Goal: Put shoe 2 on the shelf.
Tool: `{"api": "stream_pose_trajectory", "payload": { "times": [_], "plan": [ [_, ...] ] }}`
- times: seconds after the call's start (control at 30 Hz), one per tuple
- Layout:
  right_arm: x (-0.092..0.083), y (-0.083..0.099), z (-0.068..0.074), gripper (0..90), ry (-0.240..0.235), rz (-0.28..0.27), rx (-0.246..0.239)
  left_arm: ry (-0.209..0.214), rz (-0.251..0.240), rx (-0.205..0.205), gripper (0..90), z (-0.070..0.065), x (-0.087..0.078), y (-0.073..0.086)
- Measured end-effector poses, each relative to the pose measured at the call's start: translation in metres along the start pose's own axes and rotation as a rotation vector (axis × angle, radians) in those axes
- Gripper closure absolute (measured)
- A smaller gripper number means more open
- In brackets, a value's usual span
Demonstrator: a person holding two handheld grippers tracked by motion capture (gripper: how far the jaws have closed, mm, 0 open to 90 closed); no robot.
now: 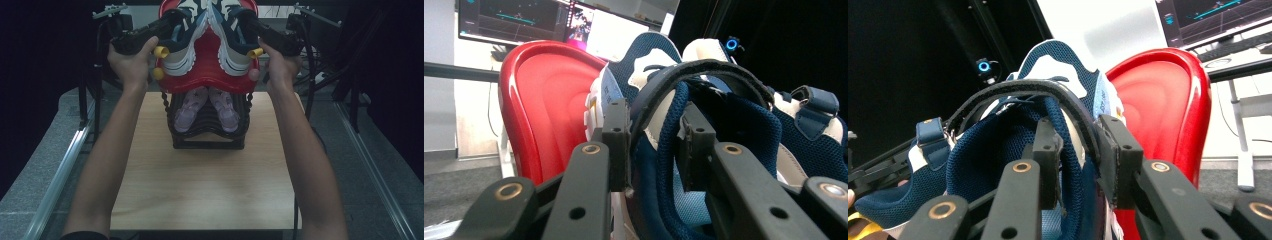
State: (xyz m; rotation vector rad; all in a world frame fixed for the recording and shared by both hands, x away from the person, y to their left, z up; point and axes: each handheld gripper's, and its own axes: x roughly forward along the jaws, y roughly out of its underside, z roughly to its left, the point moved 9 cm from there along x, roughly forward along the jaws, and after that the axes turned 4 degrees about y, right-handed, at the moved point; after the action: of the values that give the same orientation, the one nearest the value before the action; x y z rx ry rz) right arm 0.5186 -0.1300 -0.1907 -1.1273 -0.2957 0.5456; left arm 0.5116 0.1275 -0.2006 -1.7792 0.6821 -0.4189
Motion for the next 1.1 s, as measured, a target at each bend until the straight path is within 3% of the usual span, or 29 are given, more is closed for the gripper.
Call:
{"api": "stream_pose_trajectory", "payload": {
  "times": [0.33, 0.53, 0.63, 0.73, 0.97, 1.1],
  "plan": [
    [0.01, 0.012, -0.002, 66.6, 0.035, 0.013, -0.021, -0.049, 0.026, 0.069, 69.7, 0.002, 0.006, 0.014],
    [0.015, 0.017, -0.001, 60.2, 0.047, 0.025, -0.074, -0.052, 0.028, 0.101, 64.1, 0.003, 0.009, 0.024],
    [0.017, 0.02, 0.002, 55.6, 0.012, 0.06, -0.088, -0.044, 0.017, 0.083, 57.7, 0.004, 0.006, 0.023],
    [0.016, 0.022, 0.004, 51.9, 0.017, 0.067, -0.118, -0.043, 0.026, 0.075, 53.3, 0.005, 0.004, 0.024],
    [0.007, 0.02, 0.002, 43.6, -0.018, 0.071, -0.093, -0.021, 0.01, 0.035, 48.8, 0.007, -0.003, 0.022],
    [0.001, 0.019, 0.002, 41.2, -0.038, 0.058, -0.088, -0.025, 0.012, 0.051, 48.8, 0.006, -0.008, 0.022]
  ]
}}
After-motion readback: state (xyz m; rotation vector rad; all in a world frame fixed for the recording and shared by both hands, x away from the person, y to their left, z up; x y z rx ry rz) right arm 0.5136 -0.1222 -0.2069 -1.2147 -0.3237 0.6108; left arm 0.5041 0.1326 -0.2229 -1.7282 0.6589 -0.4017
